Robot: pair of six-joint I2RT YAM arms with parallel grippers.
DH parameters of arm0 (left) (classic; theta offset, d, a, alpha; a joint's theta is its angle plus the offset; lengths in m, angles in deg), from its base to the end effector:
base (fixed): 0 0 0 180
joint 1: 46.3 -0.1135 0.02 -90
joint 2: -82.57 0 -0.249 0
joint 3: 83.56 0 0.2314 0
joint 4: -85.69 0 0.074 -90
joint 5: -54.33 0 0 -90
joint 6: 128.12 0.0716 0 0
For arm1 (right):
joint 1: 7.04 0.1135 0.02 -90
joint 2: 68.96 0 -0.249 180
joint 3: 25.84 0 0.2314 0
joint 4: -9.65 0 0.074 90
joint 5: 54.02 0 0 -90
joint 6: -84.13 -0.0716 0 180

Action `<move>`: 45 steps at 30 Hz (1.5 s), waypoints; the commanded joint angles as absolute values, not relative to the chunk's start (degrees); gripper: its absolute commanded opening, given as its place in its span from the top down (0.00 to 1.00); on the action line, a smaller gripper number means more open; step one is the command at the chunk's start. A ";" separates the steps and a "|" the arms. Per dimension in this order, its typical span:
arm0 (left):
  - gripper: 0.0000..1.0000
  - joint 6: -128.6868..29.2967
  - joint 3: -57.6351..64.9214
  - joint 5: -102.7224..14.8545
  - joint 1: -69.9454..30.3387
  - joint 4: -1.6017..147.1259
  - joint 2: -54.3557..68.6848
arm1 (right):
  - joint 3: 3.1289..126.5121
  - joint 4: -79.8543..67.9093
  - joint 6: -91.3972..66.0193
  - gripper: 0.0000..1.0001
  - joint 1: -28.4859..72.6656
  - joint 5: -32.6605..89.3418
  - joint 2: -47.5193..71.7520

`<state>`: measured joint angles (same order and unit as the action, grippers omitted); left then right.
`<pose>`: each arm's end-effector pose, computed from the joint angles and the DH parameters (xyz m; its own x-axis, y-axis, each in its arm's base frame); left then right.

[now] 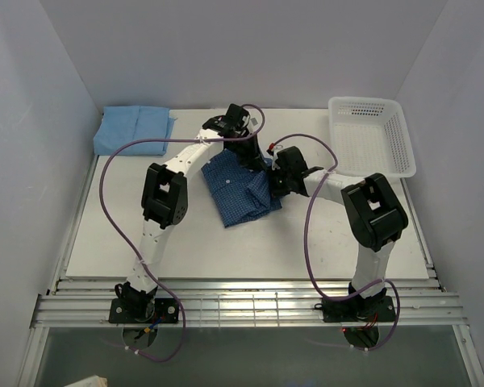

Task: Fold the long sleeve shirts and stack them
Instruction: Fold the shirt

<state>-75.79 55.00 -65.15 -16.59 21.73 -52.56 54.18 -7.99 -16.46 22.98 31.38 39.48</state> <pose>0.4121 -0.2757 0.1843 -0.9907 -0.0472 -0.1276 0.0458 0.7672 -0.6398 0.3462 0.2067 0.1349 -0.7134 -0.2006 -0.6715 -0.4230 0.8872 0.1843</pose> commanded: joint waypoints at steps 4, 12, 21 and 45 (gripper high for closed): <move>1.00 -77.58 56.46 -65.20 -16.07 23.19 -53.66 | 51.41 -10.91 -16.69 0.92 22.49 27.99 38.35; 1.00 -79.51 54.26 -63.97 -16.16 26.71 -55.77 | 51.67 -12.49 -15.63 0.92 22.05 27.10 32.74; 0.61 -79.78 52.85 -67.92 -16.07 29.88 -55.51 | 54.66 -17.15 -15.36 0.91 21.18 31.49 23.08; 0.02 -76.70 27.48 -59.15 -30.48 30.93 -19.04 | 69.14 -23.48 -12.82 0.10 30.49 16.81 22.78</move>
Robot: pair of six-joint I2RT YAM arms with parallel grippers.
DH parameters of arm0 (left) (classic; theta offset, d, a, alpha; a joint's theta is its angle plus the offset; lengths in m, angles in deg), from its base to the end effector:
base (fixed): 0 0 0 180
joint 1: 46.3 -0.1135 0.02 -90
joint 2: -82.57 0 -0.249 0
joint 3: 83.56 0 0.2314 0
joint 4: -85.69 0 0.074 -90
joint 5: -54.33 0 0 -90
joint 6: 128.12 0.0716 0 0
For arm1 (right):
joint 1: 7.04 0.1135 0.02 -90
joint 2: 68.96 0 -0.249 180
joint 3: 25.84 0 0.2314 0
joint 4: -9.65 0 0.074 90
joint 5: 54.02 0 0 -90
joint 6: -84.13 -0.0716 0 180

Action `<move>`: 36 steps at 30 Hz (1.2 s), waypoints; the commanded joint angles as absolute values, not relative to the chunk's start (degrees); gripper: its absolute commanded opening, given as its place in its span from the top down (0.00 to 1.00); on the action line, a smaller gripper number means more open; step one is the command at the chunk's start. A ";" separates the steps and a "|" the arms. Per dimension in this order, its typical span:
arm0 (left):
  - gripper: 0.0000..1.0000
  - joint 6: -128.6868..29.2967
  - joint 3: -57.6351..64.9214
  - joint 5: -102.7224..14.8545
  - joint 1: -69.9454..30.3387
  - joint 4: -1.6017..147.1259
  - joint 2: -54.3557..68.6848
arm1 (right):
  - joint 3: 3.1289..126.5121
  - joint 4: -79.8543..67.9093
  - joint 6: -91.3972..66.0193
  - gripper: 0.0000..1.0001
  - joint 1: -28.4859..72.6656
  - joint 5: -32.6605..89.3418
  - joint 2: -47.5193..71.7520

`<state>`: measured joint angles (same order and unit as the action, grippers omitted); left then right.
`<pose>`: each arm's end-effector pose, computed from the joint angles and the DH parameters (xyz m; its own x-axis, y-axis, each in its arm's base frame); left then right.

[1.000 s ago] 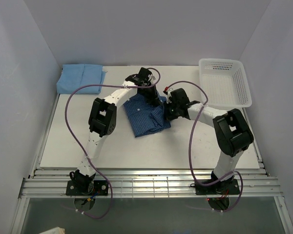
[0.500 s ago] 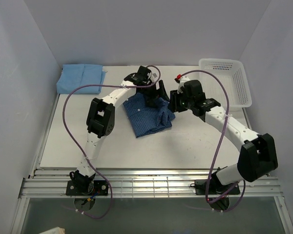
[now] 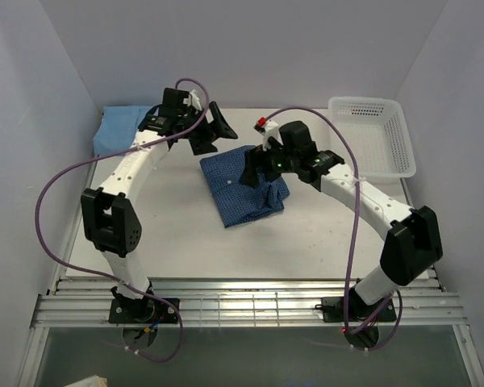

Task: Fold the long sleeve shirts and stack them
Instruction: Fold the shirt

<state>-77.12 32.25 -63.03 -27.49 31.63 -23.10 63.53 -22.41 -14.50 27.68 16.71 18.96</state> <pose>0.3814 -0.1647 0.2985 -0.8877 -0.2881 -0.3592 0.0529 0.7111 -0.7011 0.2859 0.2268 0.2961 -0.5295 -0.1946 -0.8257 -0.6996 0.6507 0.2953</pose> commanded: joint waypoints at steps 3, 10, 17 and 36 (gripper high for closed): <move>0.02 -76.52 23.78 -56.86 -31.71 30.93 -16.49 | 72.32 -24.62 -14.05 0.10 30.76 19.72 28.14; 0.02 -76.17 21.65 -56.77 -31.98 30.93 -16.83 | 75.24 -26.91 -15.45 0.10 30.76 24.98 36.06; 0.02 -75.38 20.95 -57.73 -31.89 31.37 -18.85 | 70.76 -26.38 -16.95 0.10 27.51 25.26 37.38; 0.02 -73.10 27.89 -68.10 -29.17 38.05 -33.87 | 53.35 -19.54 -13.97 0.10 20.65 21.22 33.08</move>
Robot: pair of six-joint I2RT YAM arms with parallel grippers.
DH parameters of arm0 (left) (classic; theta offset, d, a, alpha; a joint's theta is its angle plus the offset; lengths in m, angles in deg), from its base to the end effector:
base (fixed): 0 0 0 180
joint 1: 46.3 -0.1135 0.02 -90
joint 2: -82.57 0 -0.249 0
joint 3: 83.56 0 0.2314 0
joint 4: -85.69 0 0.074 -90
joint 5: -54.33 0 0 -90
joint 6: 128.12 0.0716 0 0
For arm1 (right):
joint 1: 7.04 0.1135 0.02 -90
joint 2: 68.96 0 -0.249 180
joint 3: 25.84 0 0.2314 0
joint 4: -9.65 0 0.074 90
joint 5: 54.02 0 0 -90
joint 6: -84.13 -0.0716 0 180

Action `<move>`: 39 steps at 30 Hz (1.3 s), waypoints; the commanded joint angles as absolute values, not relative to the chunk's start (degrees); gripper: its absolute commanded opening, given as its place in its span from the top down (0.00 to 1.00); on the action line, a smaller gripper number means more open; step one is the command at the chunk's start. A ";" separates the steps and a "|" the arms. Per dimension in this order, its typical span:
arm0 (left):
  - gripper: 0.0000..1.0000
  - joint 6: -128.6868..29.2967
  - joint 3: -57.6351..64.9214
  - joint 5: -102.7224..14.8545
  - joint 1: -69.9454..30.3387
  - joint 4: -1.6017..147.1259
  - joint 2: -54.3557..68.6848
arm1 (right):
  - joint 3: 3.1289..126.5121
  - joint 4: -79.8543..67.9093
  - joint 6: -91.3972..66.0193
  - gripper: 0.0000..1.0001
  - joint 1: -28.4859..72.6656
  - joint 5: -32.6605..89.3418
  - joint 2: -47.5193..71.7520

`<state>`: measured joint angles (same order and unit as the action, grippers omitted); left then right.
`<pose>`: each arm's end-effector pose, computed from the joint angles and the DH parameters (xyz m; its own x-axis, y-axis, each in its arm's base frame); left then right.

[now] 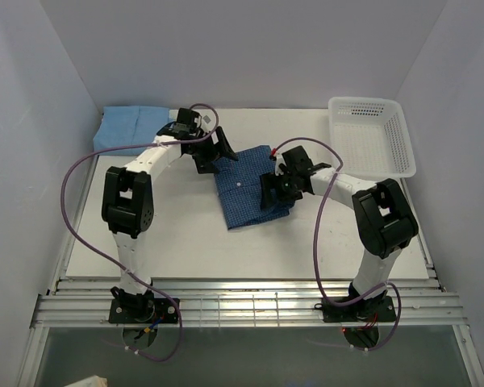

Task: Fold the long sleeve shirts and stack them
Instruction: Fold the shirt

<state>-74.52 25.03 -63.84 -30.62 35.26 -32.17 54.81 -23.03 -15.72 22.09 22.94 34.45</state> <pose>0.4047 -0.1487 0.2004 -0.9367 -0.2804 -0.2095 -0.0836 0.7604 -0.6440 0.3177 0.1955 0.1478 -0.8090 -0.2601 -0.5271 -0.4543 0.8456 0.2801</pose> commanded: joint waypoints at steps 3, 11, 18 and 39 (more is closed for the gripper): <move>0.02 -73.27 28.85 -70.21 -28.81 40.60 -37.65 | 52.21 -17.60 -10.29 0.10 20.30 18.94 33.52; 0.02 -72.22 31.41 -64.86 -28.72 39.02 -44.87 | 45.10 -12.77 -3.15 0.10 19.07 14.37 31.32; 0.02 -73.01 20.71 -61.43 -29.34 37.35 -44.27 | 40.25 -8.89 0.27 0.10 15.03 9.35 30.88; 0.02 -78.02 -1.50 -60.03 -26.88 37.08 -6.80 | 58.89 -18.74 0.73 0.10 14.49 6.44 26.85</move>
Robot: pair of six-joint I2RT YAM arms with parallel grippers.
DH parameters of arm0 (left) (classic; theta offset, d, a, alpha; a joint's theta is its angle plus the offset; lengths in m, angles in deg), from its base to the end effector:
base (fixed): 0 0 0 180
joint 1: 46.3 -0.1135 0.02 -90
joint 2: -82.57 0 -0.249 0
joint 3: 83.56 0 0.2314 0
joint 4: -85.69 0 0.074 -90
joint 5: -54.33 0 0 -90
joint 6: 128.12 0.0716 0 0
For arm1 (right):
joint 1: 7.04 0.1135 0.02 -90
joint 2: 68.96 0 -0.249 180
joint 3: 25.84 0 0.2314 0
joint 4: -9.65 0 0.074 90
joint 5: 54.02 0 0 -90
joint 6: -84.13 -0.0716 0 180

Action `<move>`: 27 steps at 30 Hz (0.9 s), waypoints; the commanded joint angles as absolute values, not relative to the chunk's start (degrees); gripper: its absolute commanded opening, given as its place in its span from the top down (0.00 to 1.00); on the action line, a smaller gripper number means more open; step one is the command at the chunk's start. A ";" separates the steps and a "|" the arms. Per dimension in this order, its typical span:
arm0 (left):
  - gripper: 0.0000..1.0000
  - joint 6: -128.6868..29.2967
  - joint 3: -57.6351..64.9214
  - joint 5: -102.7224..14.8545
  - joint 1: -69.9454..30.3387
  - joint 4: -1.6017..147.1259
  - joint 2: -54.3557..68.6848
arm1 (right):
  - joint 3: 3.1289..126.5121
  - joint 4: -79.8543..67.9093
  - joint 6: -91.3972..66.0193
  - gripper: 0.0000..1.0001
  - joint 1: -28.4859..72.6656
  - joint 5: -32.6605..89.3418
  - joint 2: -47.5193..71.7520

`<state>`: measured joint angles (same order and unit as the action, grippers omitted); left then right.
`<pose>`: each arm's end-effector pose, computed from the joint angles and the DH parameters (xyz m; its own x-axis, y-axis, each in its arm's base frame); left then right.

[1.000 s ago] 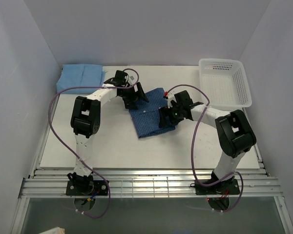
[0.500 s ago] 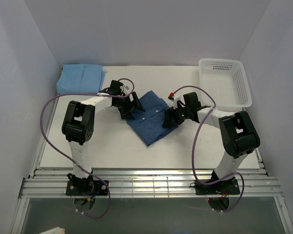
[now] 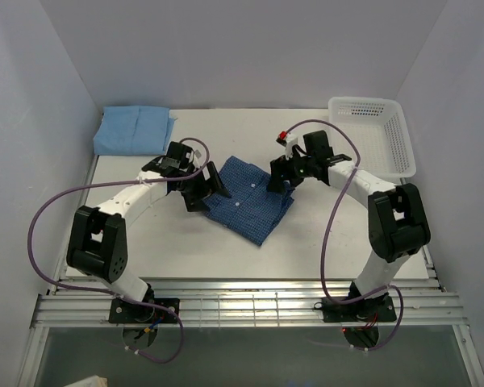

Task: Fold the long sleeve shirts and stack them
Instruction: Fold the shirt

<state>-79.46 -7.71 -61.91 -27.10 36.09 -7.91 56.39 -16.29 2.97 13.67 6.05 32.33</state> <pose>0.2786 -0.1306 0.1796 -0.9533 -0.2954 -0.0634 -0.2040 0.7841 -0.5861 0.3462 0.1691 0.1859 -0.5557 -0.3525 -0.7529 -0.7306 0.6393 0.2399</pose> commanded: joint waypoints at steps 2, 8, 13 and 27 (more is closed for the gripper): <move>0.02 -76.36 2.21 -58.88 -26.88 37.08 -8.91 | 58.01 -19.08 -4.00 0.10 14.67 7.77 24.12; 0.02 -72.66 18.73 -63.16 -26.88 37.61 -24.28 | 52.03 -17.42 -8.69 0.10 15.55 9.35 20.24; 0.02 -70.02 29.97 -69.42 -26.44 39.89 -34.66 | 51.42 -14.53 -11.84 0.10 16.69 7.33 23.32; 0.02 -70.11 38.89 -64.16 -23.89 39.20 -51.64 | 48.87 -16.71 -11.33 0.10 15.47 18.49 36.84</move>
<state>-71.15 39.11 -68.12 -23.63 40.14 -51.49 49.81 -15.09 -12.07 16.27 13.61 33.77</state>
